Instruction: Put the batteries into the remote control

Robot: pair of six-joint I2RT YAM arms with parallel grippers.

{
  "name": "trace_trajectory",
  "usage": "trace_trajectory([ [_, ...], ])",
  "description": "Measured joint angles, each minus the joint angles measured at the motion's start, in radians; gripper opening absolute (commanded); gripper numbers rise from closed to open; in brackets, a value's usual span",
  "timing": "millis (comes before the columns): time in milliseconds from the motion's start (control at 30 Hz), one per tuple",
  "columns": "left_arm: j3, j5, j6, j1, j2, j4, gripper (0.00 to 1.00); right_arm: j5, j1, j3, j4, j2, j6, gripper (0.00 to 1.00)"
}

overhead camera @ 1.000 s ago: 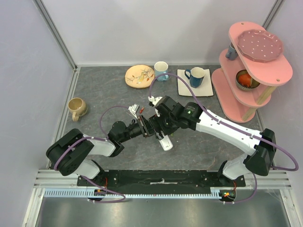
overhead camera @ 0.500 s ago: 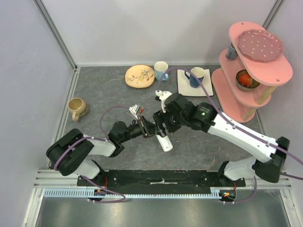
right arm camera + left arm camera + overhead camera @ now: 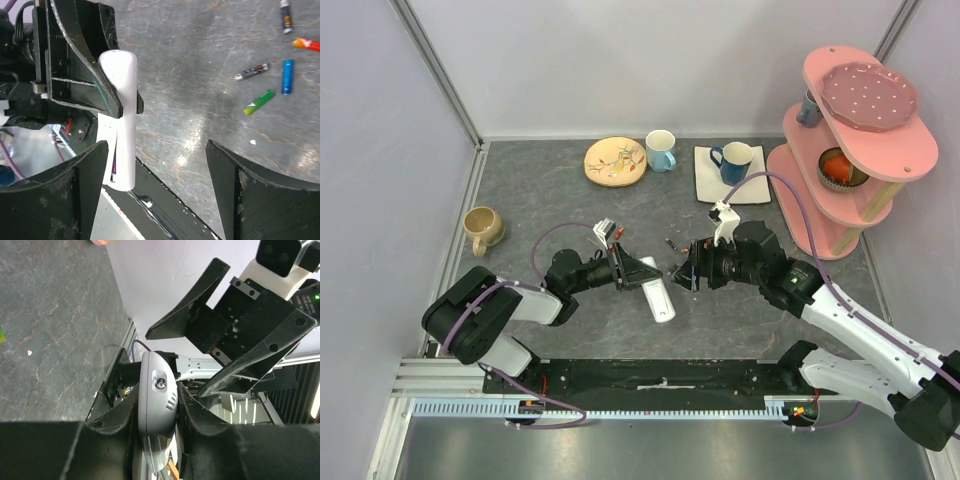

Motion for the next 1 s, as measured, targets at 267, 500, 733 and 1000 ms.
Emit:
trace_trajectory([
  [267,0.066,0.073,0.027,0.019,-0.065,-0.161,0.02,-0.208,-0.033,-0.15,0.274,-0.011,0.106,0.89],
  [500,0.096,0.083,0.05,0.019,-0.077,-0.241,0.02,-0.308,-0.034,-0.175,0.367,0.001,0.129,0.88],
  [733,0.096,0.084,0.053,0.019,-0.077,-0.254,0.02,-0.375,-0.034,-0.177,0.362,0.034,0.098,0.84],
  [1000,0.096,0.084,0.054,0.019,-0.077,-0.255,0.02,-0.414,-0.034,-0.177,0.323,0.062,0.056,0.84],
])
